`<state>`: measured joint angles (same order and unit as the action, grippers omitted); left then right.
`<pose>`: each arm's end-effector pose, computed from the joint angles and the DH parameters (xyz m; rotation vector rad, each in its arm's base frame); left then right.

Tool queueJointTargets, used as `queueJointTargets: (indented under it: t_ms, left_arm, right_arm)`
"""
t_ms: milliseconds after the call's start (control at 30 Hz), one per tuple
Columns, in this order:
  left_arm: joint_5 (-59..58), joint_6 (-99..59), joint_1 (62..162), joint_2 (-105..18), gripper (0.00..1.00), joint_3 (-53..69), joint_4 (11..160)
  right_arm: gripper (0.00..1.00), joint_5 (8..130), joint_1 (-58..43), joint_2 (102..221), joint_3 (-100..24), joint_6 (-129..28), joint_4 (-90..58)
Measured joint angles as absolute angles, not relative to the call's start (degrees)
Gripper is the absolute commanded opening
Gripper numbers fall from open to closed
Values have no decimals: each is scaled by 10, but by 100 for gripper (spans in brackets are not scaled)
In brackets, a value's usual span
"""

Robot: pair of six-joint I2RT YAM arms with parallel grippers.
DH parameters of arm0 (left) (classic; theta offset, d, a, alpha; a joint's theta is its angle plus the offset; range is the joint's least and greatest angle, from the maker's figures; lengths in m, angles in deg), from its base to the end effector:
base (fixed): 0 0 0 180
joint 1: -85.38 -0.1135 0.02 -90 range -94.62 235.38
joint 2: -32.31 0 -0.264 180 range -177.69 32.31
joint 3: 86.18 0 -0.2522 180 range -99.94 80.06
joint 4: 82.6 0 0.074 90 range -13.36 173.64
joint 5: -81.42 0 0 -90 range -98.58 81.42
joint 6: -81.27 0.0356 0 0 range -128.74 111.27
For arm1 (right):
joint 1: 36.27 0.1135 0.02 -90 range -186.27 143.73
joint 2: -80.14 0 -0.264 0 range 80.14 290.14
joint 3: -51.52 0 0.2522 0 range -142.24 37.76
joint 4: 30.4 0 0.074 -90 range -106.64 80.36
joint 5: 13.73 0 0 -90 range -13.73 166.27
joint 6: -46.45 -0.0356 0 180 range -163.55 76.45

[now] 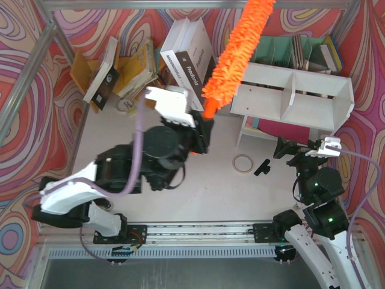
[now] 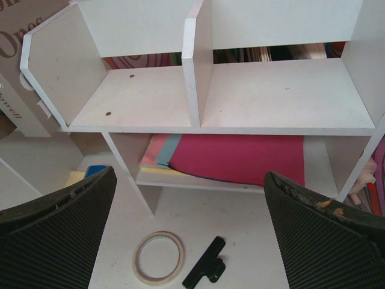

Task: Dust the bookshelf with a duster

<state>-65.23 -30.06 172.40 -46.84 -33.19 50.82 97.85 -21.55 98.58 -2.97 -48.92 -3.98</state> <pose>0.0418 -0.2312 0.5619 0.1114 1.6008 -0.7218 0.0798 0.0074 0.3633 0.1979 1.4007 0.0260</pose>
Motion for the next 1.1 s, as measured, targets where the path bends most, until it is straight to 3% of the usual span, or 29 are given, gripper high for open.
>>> queueJointTargets:
  t_ms: [300, 1100]
  left_arm:
    - [-671, -269, 1766, -594, 0, -386, 454]
    - [-707, -395, 1714, -679, 0, -376, 363]
  right_arm:
    - [99, 981, -216, 984, -30, -489, -40]
    - [99, 986, -216, 977, -27, -489, -40]
